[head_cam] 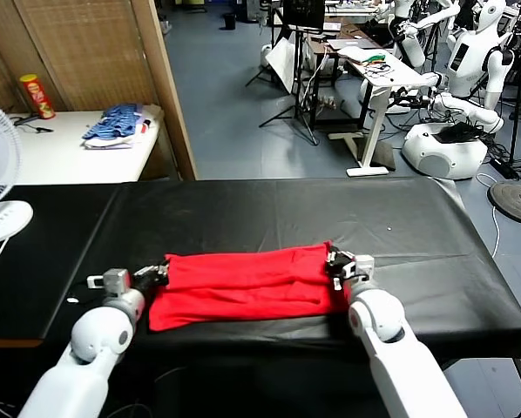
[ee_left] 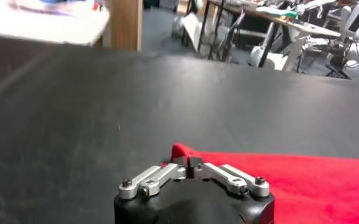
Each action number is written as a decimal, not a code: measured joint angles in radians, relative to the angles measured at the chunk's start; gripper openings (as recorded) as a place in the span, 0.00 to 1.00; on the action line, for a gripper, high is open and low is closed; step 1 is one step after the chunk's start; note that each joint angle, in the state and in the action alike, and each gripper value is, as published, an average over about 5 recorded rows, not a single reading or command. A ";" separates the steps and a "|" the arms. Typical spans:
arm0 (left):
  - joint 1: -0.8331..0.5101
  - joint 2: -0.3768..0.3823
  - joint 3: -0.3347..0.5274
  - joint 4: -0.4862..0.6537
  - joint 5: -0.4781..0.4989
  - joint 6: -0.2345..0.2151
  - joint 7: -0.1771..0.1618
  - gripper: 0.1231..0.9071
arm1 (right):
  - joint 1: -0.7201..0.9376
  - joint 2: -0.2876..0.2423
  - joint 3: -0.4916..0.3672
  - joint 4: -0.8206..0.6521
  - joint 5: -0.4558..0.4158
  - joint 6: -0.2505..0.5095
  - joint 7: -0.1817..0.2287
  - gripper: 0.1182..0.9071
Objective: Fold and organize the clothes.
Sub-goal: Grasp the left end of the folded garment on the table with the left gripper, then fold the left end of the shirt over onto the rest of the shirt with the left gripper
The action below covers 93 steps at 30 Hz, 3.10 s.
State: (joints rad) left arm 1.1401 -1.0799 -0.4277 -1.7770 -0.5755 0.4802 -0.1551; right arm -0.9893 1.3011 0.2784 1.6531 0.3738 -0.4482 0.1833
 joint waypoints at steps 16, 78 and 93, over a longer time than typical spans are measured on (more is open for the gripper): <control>0.017 0.018 -0.024 -0.021 0.087 -0.019 0.016 0.69 | -0.138 -0.080 0.087 0.208 0.057 -0.051 -0.062 0.77; 0.180 0.079 -0.011 -0.293 0.077 0.059 -0.060 0.03 | -0.359 -0.023 0.194 0.437 -0.014 -0.035 -0.061 0.86; 0.020 -0.137 0.164 -0.275 -0.139 0.059 -0.108 0.03 | -0.390 0.000 0.216 0.450 -0.034 -0.037 -0.058 0.86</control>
State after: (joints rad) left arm 1.1602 -1.2172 -0.2632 -2.0516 -0.7143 0.5396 -0.2634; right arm -1.3789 1.3012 0.4948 2.1029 0.3399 -0.4856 0.1249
